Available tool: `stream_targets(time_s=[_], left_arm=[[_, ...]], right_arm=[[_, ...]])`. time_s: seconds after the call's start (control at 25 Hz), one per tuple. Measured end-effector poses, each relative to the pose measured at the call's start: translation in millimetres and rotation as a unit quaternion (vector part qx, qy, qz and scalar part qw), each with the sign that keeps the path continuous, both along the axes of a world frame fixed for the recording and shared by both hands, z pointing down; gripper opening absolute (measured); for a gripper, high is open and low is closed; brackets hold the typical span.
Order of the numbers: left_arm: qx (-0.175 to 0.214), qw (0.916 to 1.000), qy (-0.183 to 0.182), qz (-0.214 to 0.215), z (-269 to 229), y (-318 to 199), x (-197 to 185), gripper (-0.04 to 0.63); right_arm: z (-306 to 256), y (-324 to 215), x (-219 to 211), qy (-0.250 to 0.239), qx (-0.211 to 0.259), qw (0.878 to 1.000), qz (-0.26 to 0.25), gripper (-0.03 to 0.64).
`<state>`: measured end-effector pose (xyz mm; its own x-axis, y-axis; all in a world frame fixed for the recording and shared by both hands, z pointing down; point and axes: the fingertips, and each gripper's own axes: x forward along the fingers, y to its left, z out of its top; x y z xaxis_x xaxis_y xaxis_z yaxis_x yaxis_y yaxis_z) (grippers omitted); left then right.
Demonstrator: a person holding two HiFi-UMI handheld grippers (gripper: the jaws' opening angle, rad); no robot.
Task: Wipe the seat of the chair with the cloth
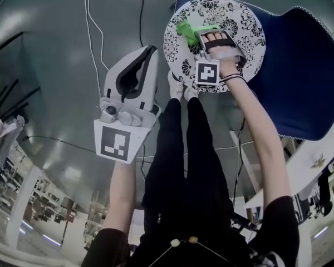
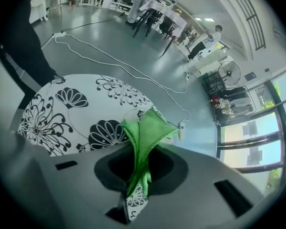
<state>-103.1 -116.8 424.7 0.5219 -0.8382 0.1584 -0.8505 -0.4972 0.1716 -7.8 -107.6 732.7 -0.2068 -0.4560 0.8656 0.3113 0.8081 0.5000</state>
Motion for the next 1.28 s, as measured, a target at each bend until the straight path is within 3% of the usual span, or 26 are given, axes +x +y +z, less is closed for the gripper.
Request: stream_targets(time_s=[0.12, 0.4, 0.64, 0.8, 0.96, 1.12, 1.28], left_arm=[[0.003, 1.0, 0.009, 0.004, -0.9, -1.4, 5.1, 0.006], [0.007, 0.9998, 0.018, 0.009, -2.1, -2.3, 14.3, 0.006], [0.007, 0.9993, 0.037, 0.0, -4.1, -5.4, 15.4, 0.006], [0.009, 0.999, 0.045, 0.004, -5.7, -5.3, 22.3, 0.006], [0.007, 0.9987, 0.049, 0.011, -5.0, -3.9, 29.6, 0.006], [0.002, 0.9987, 0.049, 0.016, -0.8, -2.4, 36.1, 0.006], [0.002, 0.9985, 0.048, 0.025, -1.1, -3.5, 42.1, 0.006]], right_arm=[[-0.2, 29.4, 1.8, -0.001, -0.017, 1.0, -0.022, 0.051], [-4.4, 91.6, 3.5, -0.049, -0.059, 0.997, 0.001, 0.051], [-2.0, 153.3, 7.0, -0.041, -0.102, 0.994, 0.005, 0.051], [8.8, 207.2, 19.7, -0.003, -0.153, 0.987, -0.039, 0.051], [10.8, 241.9, 22.7, -0.003, -0.176, 0.982, -0.074, 0.051], [3.1, 248.1, 23.1, -0.013, -0.19, 0.979, -0.066, 0.051], [-20.8, 217.7, 19.3, -0.046, -0.186, 0.981, -0.007, 0.051]])
